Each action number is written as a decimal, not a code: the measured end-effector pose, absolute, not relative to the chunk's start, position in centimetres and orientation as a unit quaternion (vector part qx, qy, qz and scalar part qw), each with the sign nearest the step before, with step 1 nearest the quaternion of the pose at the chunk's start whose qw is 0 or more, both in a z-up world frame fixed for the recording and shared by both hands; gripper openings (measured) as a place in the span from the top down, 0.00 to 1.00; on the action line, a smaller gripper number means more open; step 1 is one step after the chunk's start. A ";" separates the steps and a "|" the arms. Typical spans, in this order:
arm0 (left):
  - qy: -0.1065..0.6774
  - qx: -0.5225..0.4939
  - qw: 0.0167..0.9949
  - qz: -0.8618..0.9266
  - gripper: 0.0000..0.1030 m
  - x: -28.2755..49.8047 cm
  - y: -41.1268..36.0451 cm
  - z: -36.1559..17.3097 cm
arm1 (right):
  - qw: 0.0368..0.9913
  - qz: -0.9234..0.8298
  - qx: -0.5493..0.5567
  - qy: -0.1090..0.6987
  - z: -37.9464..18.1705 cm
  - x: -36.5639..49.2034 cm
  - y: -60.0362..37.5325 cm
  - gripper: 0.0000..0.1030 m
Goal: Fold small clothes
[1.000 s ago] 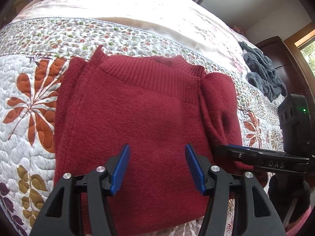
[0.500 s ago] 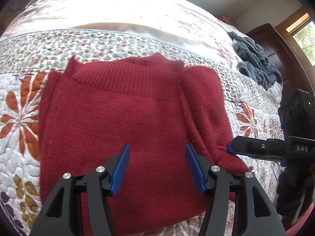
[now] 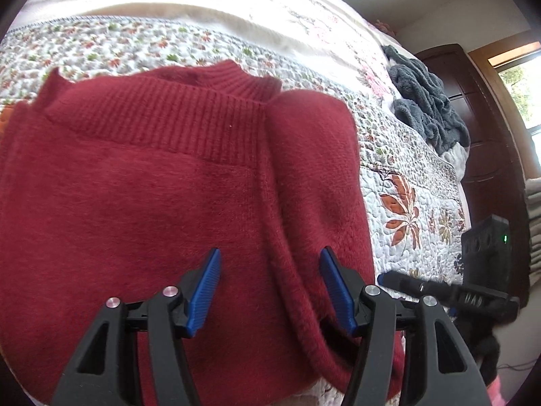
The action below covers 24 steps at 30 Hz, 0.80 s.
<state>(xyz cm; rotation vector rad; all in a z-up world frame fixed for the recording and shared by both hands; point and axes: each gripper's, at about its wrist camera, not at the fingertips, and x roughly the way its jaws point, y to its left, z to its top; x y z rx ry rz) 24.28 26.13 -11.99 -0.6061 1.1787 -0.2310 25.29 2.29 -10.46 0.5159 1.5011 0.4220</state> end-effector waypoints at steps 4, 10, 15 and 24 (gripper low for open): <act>0.541 -0.322 0.766 -0.130 0.40 25.2 25.8 -12.5 | 0.679 0.198 0.220 0.672 -11.2 24.9 2.5 0.56; 0.545 -0.334 0.756 -0.142 0.42 27.5 24.5 -13.3 | 0.676 0.207 0.227 0.670 -11.7 24.9 2.1 0.54; 0.536 -0.346 0.758 -0.136 0.83 28.6 24.2 -13.2 | 0.680 0.208 0.229 0.665 -11.4 24.7 0.4 0.53; 0.464 -0.364 0.791 -0.164 0.86 26.7 25.1 -9.6 | 0.694 0.200 0.237 0.650 -10.3 25.1 -1.6 0.53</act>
